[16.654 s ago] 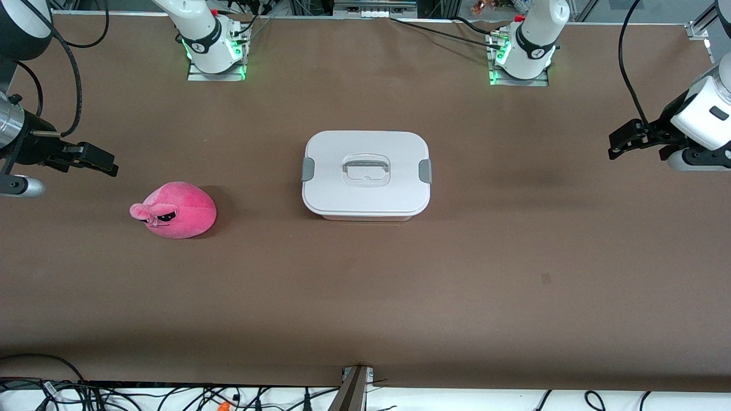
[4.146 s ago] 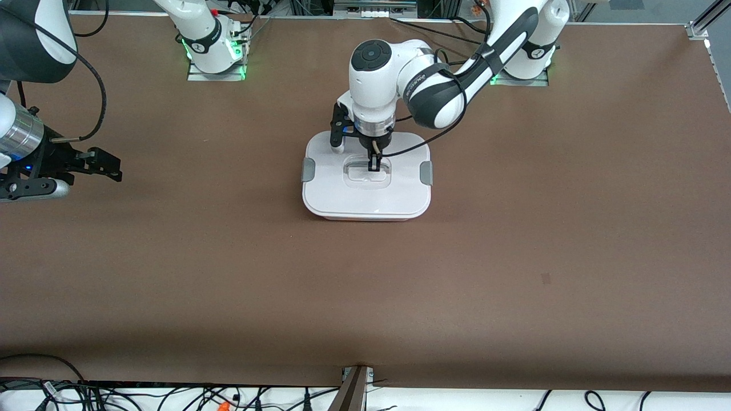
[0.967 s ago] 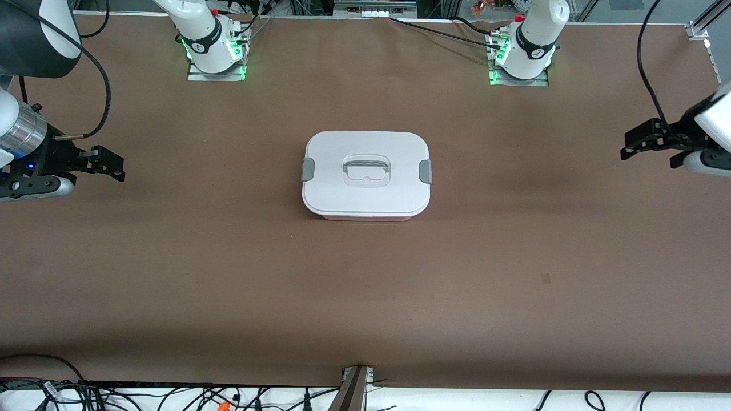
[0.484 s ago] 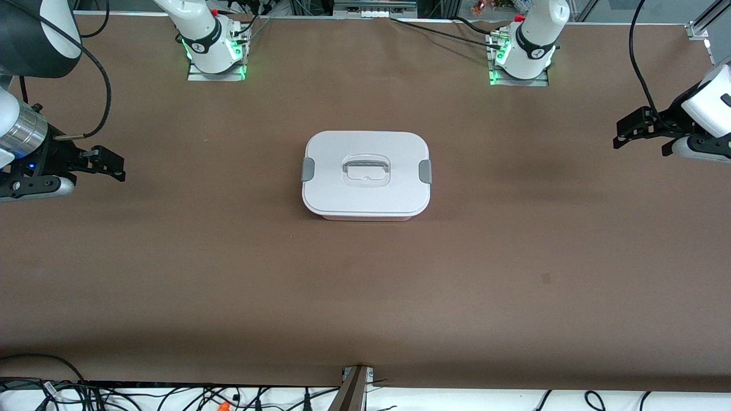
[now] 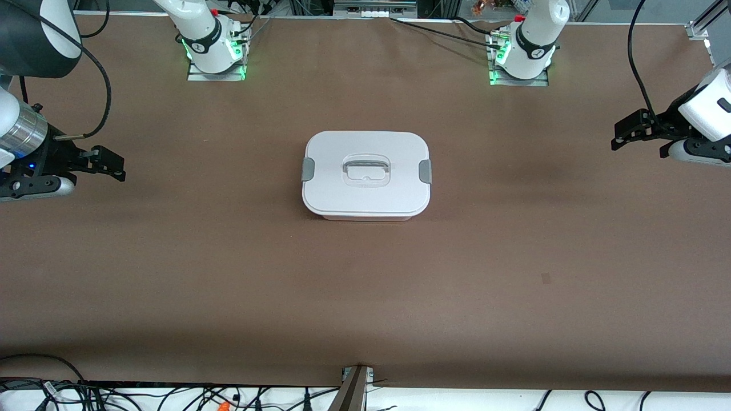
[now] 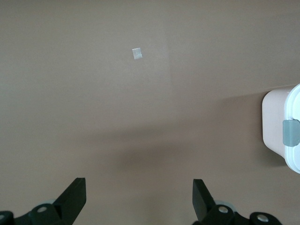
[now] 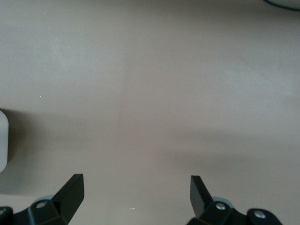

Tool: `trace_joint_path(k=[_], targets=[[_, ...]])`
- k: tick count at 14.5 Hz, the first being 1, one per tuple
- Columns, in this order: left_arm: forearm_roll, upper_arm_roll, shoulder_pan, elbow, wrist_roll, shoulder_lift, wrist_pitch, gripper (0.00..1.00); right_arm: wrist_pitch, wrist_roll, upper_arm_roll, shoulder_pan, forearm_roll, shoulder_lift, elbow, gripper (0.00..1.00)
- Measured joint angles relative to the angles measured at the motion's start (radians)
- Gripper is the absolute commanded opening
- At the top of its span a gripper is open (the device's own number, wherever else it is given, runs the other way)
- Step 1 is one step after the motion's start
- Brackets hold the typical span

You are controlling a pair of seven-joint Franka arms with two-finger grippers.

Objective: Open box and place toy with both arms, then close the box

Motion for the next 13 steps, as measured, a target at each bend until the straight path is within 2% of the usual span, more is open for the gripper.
trace_joint_path(k=[13], targets=[[0.0, 0.0, -0.001, 0.01, 0.0, 0.001, -0.02, 1.0, 0.0, 0.0, 0.0, 0.0, 0.0, 0.0, 0.0, 1.0]])
